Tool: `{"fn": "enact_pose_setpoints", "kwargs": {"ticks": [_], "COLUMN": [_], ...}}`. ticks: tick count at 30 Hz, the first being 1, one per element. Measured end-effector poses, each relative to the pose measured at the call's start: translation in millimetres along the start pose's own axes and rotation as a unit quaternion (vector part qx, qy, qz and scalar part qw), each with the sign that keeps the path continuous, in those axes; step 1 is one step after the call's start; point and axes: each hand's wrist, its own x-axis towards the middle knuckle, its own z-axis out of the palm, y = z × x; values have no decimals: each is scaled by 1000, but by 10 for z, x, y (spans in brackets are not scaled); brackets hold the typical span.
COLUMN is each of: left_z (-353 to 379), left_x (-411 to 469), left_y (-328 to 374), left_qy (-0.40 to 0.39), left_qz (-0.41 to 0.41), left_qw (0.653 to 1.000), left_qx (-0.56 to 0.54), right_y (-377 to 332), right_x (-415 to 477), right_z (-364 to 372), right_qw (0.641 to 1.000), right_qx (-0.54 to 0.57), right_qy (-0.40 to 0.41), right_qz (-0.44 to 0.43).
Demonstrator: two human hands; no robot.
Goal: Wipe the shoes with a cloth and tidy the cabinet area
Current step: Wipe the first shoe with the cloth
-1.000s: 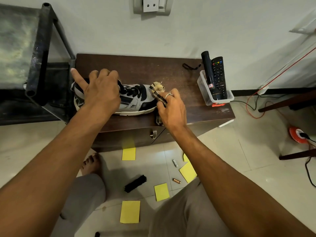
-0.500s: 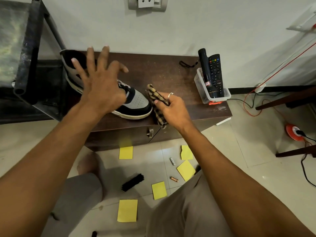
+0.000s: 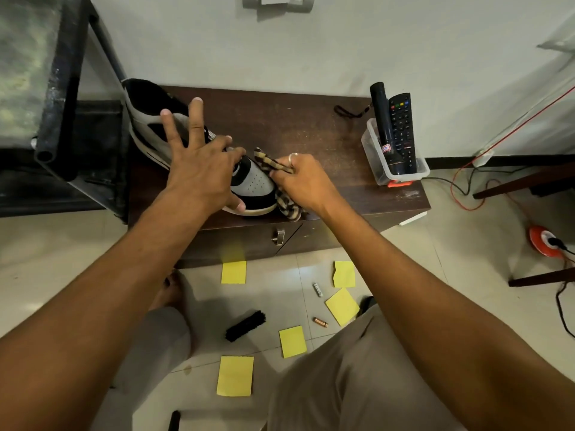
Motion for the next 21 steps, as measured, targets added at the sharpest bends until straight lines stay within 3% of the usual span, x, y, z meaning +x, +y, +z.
{"fn": "enact_pose_setpoints", "kwargs": {"ticks": [9,16,21], "left_z": [-29,-16,-34], "left_x": [17,24,9], "left_y": [16,10,41], "left_qy": [-2,-3,2], "left_qz": [26,33,26], "left_qw": [1000,999,1000], "left_qx": [1,7,5], "right_y": [138,-107,-6], "right_x": [-203,215,-179], "right_z": [-126,42,-46], "right_qw": [996,999,997], "right_qx": [-49,-38,-48], "right_qy": [-71,-23,-53], "right_qz": [-12,-24,-17]}}
